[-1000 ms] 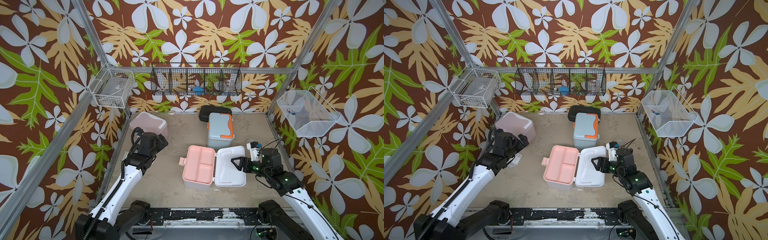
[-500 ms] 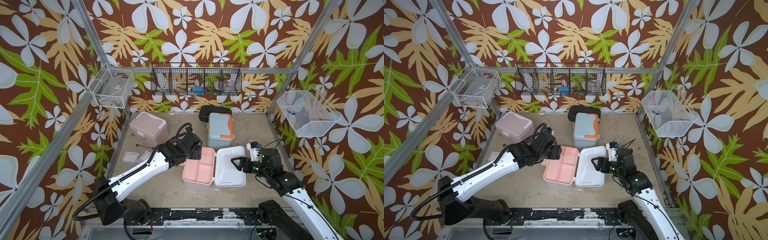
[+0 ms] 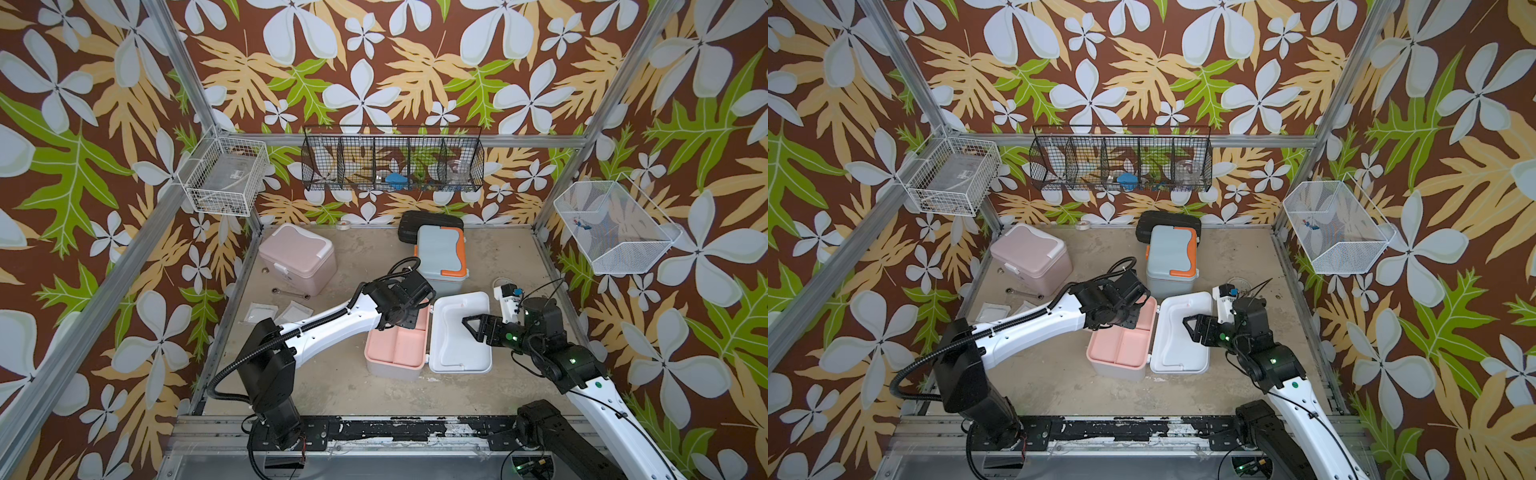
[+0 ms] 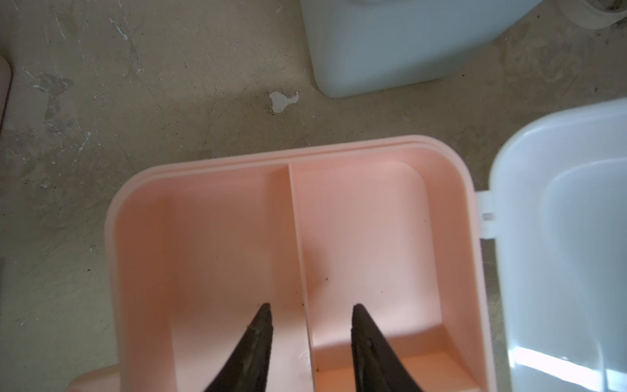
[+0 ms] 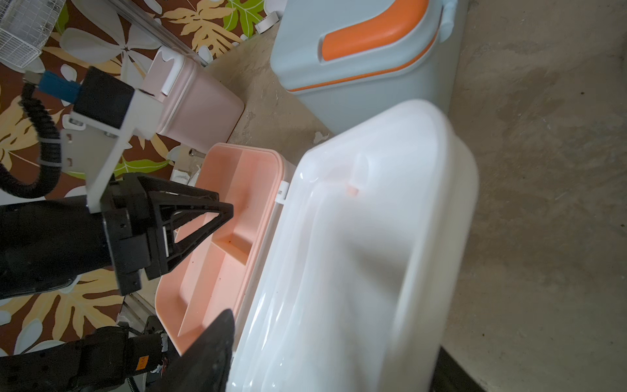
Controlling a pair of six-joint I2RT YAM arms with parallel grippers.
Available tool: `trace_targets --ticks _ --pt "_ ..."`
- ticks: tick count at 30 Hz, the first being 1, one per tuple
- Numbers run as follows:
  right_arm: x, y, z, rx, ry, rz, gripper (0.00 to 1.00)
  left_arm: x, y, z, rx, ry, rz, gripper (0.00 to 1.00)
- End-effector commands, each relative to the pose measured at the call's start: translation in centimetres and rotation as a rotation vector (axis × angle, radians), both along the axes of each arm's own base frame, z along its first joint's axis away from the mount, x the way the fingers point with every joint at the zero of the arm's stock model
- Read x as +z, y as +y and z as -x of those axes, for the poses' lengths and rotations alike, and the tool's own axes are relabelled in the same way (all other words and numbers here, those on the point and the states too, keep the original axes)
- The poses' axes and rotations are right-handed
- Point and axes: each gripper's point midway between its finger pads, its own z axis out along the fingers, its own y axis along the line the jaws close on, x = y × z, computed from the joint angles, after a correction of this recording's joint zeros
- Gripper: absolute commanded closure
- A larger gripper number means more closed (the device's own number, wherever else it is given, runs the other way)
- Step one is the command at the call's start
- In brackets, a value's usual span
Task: Open first aid kits and take out gauze
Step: Pick up the compartment layer from the first aid kit.
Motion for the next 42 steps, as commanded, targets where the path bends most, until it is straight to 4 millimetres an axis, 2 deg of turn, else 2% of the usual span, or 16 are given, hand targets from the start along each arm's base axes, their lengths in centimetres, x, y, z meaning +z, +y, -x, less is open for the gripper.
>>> trace_targets --ticks 1,11,16,25,37,42 --pt "0.5 0.1 -0.3 0.006 -0.032 -0.004 0.26 -0.7 0.6 -0.1 -0.004 0.000 -0.064 0.70" --pt "0.4 0.2 -0.3 0.005 -0.031 -0.009 0.26 -2.4 0.1 -0.1 -0.007 0.028 -0.091 0.91" --pt "0.4 0.2 -0.3 0.008 -0.031 -0.013 0.26 -1.8 -0.3 -0.3 0.008 0.025 -0.066 1.00" --pt "0.6 0.2 -0.3 0.005 -0.035 -0.019 0.27 -0.2 -1.6 -0.4 0.022 0.025 0.021 1.00" --pt "0.4 0.1 -0.4 -0.007 -0.032 -0.014 0.26 3.1 -1.1 -0.5 0.033 -0.030 0.058 1.00" --pt "0.5 0.0 -0.4 -0.009 -0.035 -0.008 0.26 6.2 -1.4 -0.7 0.021 -0.073 0.122 1.00"
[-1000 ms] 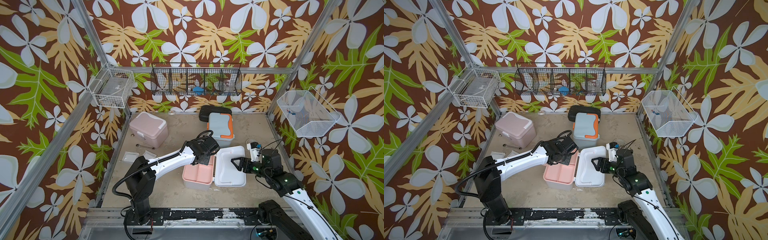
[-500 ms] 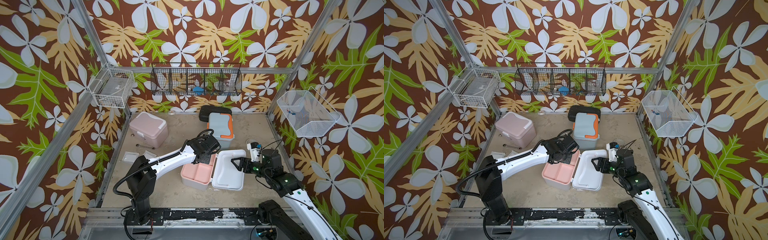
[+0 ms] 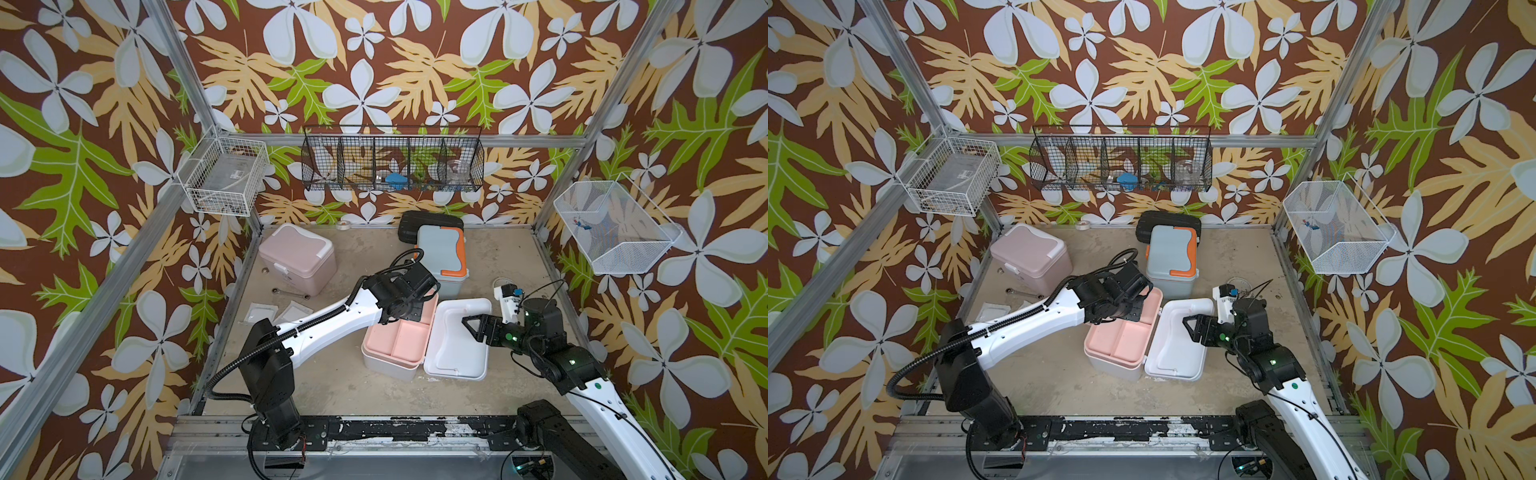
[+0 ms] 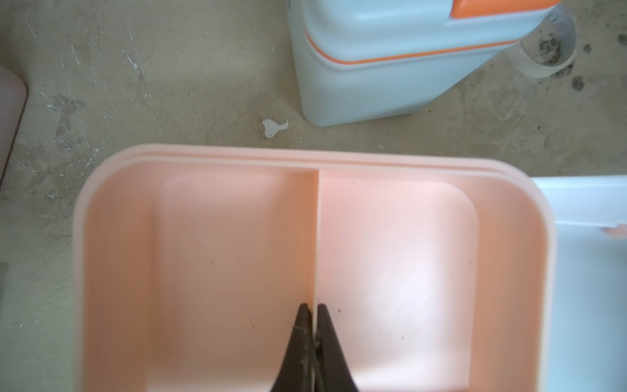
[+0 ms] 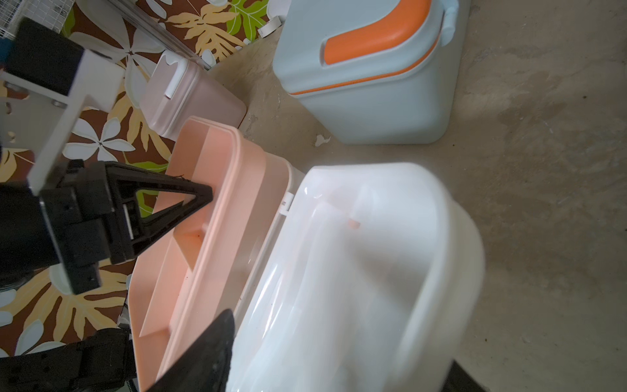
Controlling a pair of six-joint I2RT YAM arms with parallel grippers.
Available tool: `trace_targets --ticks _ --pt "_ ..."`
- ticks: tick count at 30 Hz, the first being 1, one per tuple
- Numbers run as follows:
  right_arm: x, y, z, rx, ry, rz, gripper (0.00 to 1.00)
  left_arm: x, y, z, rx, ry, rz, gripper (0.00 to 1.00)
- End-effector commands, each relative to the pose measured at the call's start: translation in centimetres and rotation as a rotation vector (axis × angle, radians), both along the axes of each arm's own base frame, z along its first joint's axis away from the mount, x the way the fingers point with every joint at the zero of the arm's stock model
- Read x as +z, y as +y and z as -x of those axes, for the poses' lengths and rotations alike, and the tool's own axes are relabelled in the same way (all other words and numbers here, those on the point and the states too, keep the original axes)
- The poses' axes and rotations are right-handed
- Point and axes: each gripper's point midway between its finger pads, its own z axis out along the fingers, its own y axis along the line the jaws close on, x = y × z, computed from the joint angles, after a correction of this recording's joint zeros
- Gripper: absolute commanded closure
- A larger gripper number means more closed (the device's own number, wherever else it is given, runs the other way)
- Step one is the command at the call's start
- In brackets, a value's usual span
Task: Open first aid kits and take out gauze
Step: Pick up the compartment layer from the first aid kit, then place the compartment layer in the first aid kit.
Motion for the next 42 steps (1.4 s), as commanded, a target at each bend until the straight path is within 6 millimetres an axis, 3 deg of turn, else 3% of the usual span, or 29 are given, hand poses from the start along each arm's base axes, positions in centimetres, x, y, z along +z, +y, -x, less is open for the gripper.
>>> trace_targets --ticks 1,6,12,15,19,25,31,35,39,42 --pt "0.5 -0.1 -0.3 -0.008 -0.025 0.000 0.26 2.5 -0.1 -0.3 -0.004 -0.040 0.040 1.00" --pt "0.7 -0.2 -0.3 -0.010 -0.031 0.002 0.26 6.6 0.5 -0.8 -0.014 -0.087 0.128 1.00" --pt "0.8 -0.1 -0.1 -0.006 -0.031 0.003 0.26 10.9 4.2 -2.1 0.027 -0.158 0.219 1.00" --pt "0.9 -0.1 -0.1 -0.005 -0.033 0.003 0.26 12.6 7.3 -3.0 0.069 -0.185 0.286 1.00" --pt "1.0 -0.1 -0.1 -0.004 -0.034 0.001 0.27 14.1 12.9 -4.1 0.161 -0.218 0.397 1.00" --pt "1.3 0.0 -0.2 0.001 -0.039 -0.003 0.26 13.7 22.5 -4.8 0.370 -0.255 0.581 1.00" --pt "1.5 0.0 -0.3 0.007 -0.040 0.005 0.26 11.0 27.7 -4.5 0.492 -0.206 0.849 1.00" --pt "1.7 0.1 -0.4 0.008 -0.041 0.006 0.26 9.1 27.9 -4.8 0.501 -0.160 0.887 1.00" --pt "1.9 0.1 -0.5 0.010 -0.044 0.004 0.26 8.7 28.0 -4.8 0.504 -0.162 0.868 1.00" --pt "2.0 0.1 -0.5 0.009 -0.044 0.005 0.27 8.7 26.5 -4.7 0.477 -0.157 0.798 1.00"
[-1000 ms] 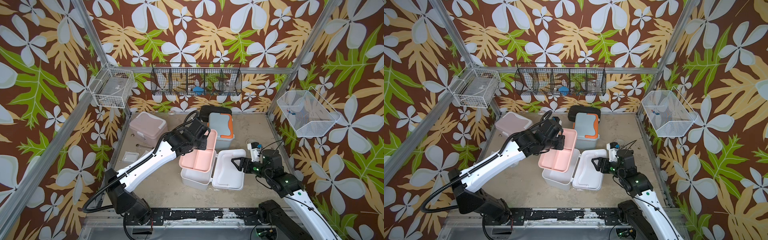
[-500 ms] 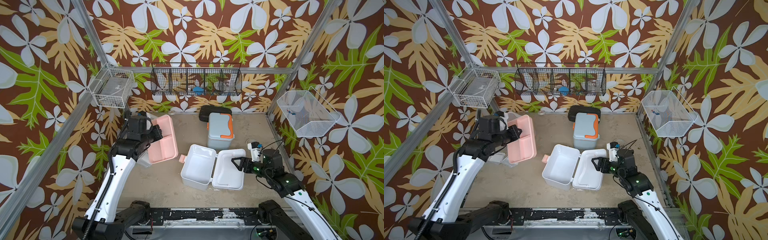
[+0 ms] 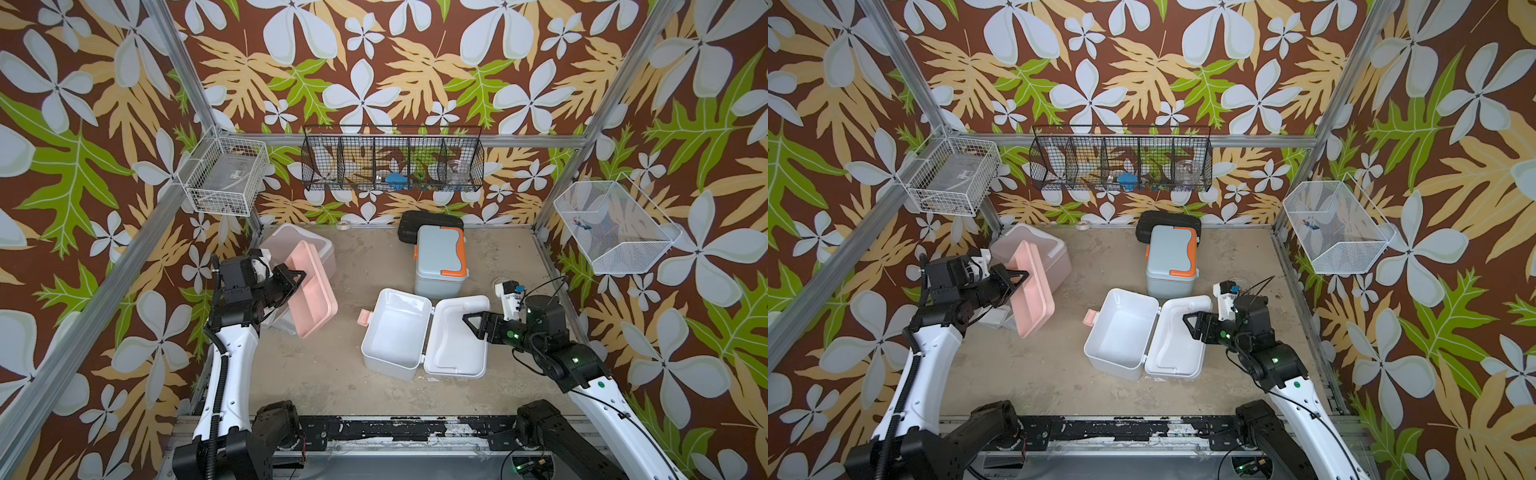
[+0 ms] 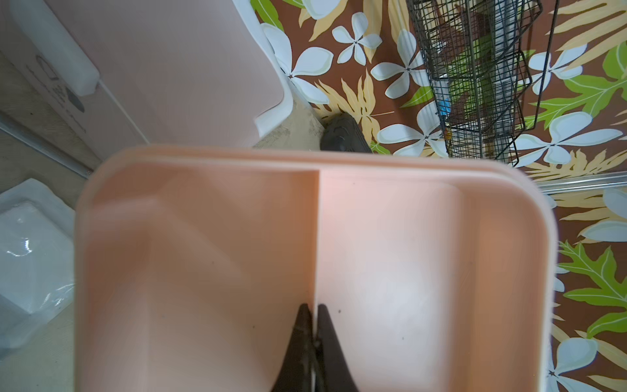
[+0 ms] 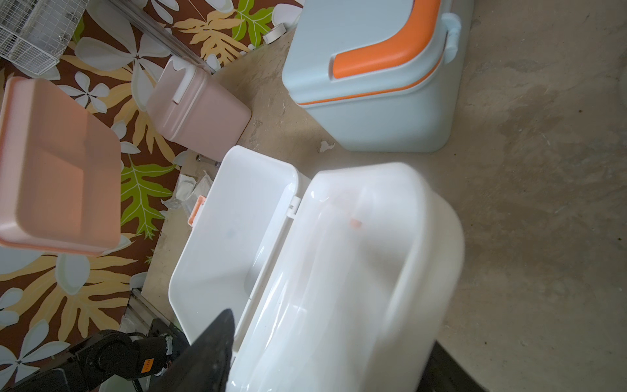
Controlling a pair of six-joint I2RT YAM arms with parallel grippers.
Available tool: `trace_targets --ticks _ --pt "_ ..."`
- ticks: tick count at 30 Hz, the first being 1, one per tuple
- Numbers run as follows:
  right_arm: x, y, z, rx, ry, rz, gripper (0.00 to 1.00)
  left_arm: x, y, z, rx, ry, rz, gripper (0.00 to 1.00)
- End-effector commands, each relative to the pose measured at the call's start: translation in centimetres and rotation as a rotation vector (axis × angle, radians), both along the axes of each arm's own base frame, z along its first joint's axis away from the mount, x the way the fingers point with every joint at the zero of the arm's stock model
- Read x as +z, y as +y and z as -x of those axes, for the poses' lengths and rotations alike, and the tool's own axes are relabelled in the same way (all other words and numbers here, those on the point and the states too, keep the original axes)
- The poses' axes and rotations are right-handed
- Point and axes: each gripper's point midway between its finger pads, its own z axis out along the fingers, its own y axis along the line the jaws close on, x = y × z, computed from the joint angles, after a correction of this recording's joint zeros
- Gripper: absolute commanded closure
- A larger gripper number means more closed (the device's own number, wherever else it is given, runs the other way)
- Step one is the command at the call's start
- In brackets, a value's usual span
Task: Open first aid kits and take out gauze
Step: Place the compartment layer in the first aid kit.
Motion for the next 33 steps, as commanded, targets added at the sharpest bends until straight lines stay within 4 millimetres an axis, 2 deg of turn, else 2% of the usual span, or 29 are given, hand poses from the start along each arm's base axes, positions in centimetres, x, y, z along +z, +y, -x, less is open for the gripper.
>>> trace_targets --ticks 1,5,8,11,14,19,27,33 --pt "0.8 0.1 -0.3 0.007 -0.036 0.005 0.27 1.2 -2.3 -0.1 -0.058 -0.041 -0.081 1.00" --pt "0.7 -0.1 -0.4 -0.002 -0.035 0.009 0.27 2.1 -7.1 0.7 -0.133 -0.042 -0.209 1.00" --pt "0.5 -0.1 -0.3 -0.010 -0.034 -0.003 0.26 2.2 -11.5 2.0 -0.203 -0.033 -0.308 1.00" --pt "0.1 -0.1 -0.3 -0.016 -0.032 -0.016 0.26 1.0 -15.8 3.6 -0.284 0.003 -0.443 1.00" --pt "-0.4 0.0 0.0 -0.012 -0.023 -0.019 0.26 -1.0 -19.1 5.0 -0.355 0.049 -0.569 1.00" --pt "-0.6 -0.1 0.2 -0.009 -0.025 -0.011 0.27 -3.4 -21.1 5.0 -0.374 0.103 -0.740 1.00" --pt "-1.1 0.1 0.1 0.003 -0.015 -0.018 0.27 -7.2 -25.3 4.9 -0.466 0.161 -0.825 1.00" --pt "-0.4 0.0 -0.1 -0.004 -0.024 -0.012 0.27 -9.8 -26.1 4.8 -0.477 0.198 -0.878 1.00"
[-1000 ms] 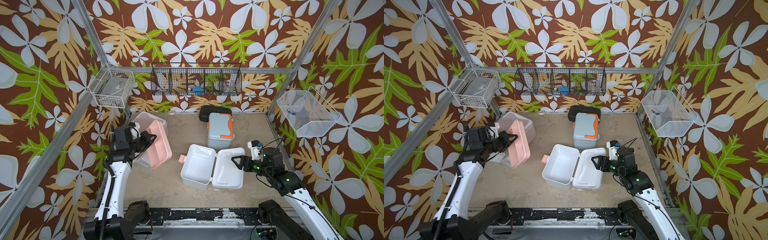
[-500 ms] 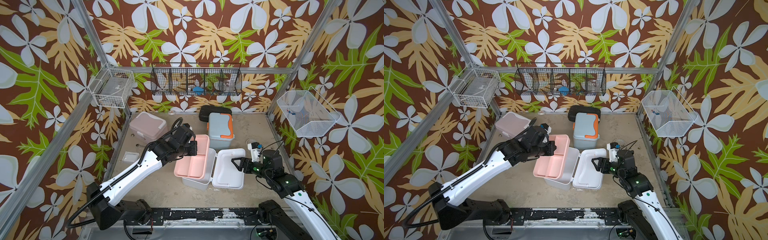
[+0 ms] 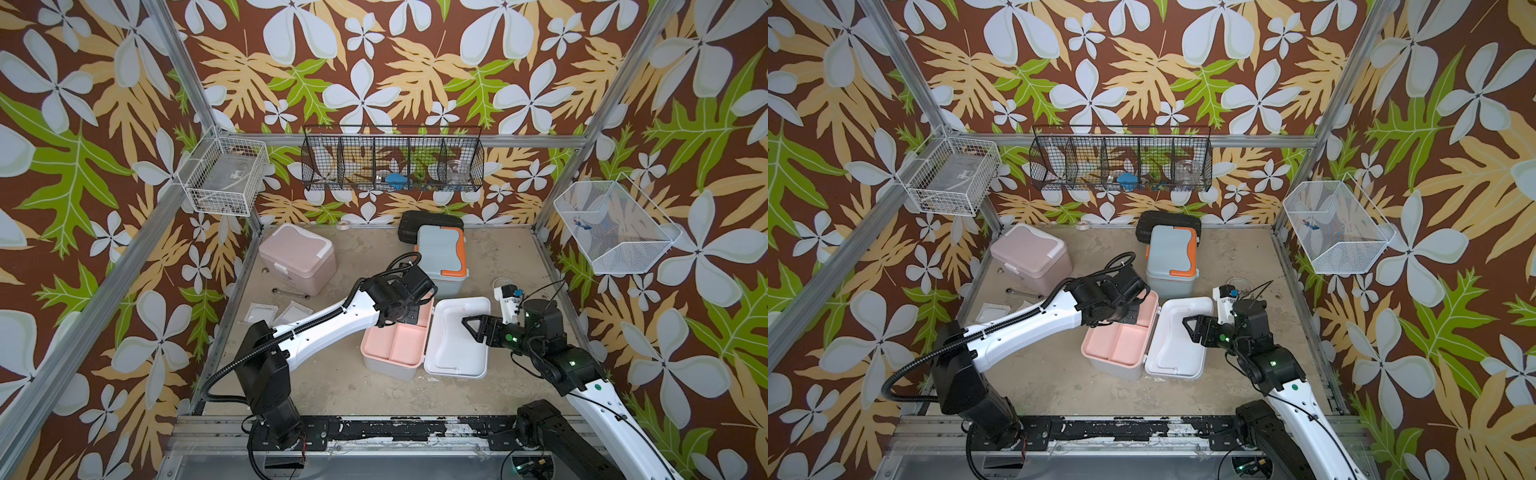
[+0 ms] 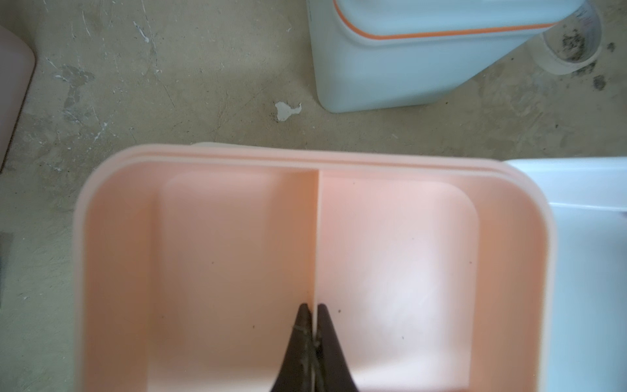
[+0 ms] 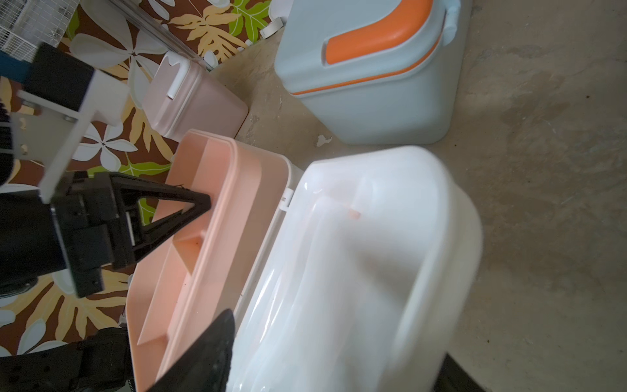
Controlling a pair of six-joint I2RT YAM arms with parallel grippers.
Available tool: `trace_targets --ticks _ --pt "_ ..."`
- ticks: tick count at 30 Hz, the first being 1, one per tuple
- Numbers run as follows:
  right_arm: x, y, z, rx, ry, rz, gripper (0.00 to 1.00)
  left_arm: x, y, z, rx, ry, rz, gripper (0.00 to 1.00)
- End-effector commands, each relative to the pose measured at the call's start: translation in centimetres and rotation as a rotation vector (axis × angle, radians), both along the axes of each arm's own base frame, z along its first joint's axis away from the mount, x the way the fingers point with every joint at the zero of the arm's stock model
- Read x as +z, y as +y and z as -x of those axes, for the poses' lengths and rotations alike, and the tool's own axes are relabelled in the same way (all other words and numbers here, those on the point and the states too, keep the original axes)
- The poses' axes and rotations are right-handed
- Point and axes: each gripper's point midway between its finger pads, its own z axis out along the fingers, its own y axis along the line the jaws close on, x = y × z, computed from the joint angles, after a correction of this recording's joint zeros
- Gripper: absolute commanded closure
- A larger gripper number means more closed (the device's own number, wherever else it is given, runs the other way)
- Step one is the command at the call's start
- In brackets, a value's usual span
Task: Open first aid kits and take out gauze
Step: Place the compartment layer in the first aid kit.
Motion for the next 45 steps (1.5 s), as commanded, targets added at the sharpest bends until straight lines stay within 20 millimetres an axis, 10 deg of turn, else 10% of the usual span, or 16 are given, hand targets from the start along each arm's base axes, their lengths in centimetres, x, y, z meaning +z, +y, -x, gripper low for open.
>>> trace_targets --ticks 1,13,28,45 --pt "0.7 0.0 -0.3 -0.003 -0.025 -0.007 0.27 -0.3 0.4 -0.6 0.023 -0.024 -0.043 1.00" --pt "0.5 0.1 -0.1 0.000 -0.021 -0.007 0.27 -3.7 0.0 -0.5 0.007 0.018 -0.085 1.00" --pt "0.1 0.1 -0.2 -0.001 -0.010 -0.008 0.27 -1.0 0.3 -1.6 0.043 -0.077 -0.062 1.00" --pt "0.4 0.2 -0.4 0.011 -0.012 0.001 0.27 -5.7 0.2 0.2 0.025 0.019 -0.027 1.00"
